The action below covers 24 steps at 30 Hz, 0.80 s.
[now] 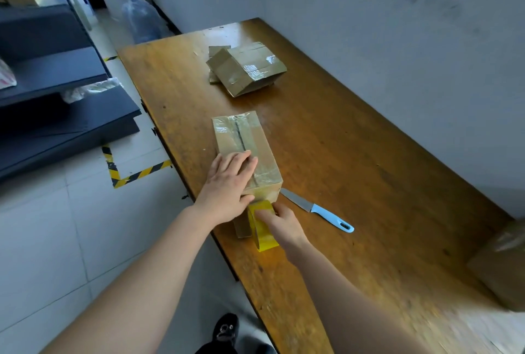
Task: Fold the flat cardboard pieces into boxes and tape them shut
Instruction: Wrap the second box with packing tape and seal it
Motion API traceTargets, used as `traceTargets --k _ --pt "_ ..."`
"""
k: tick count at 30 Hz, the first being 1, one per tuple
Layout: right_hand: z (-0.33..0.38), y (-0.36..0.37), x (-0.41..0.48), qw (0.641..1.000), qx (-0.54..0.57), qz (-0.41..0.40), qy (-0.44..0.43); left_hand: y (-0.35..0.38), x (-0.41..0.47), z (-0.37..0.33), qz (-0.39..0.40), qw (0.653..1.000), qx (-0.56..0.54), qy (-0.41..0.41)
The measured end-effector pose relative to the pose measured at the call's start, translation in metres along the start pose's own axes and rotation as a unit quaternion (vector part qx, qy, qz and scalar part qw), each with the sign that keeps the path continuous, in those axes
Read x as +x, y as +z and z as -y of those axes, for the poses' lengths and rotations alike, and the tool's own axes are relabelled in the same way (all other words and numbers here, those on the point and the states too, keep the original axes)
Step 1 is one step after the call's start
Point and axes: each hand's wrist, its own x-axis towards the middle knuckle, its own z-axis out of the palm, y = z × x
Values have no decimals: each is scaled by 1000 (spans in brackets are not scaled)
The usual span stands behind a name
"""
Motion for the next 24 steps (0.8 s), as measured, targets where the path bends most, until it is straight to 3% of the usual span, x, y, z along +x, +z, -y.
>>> traceTargets --k 8,11,14,16,18,20,24 --pt "-9 0 -5 1000 6 4 -24 3 -2 -5 -11 1000 20 -6" --pt "-10 -2 -7 999 0 -3 -48 2 -17 -16 -62 996 -36 -58" --pt "-14 -7 -7 998 -12 -13 -63 13 -46 -39 -235 939 -192 -158" --pt "-16 -13 -4 997 -16 -44 -67 22 -61 -58 -288 884 -291 -224" --pt "-18 -22 2 989 -66 -108 -75 28 -65 -71 -225 849 -378 -292" --pt "-22 -34 10 964 -192 -169 -79 33 -61 -77 -132 823 -434 -343" --pt "-37 -53 26 904 -393 -164 -37 36 -53 -77 -55 790 -484 -372"
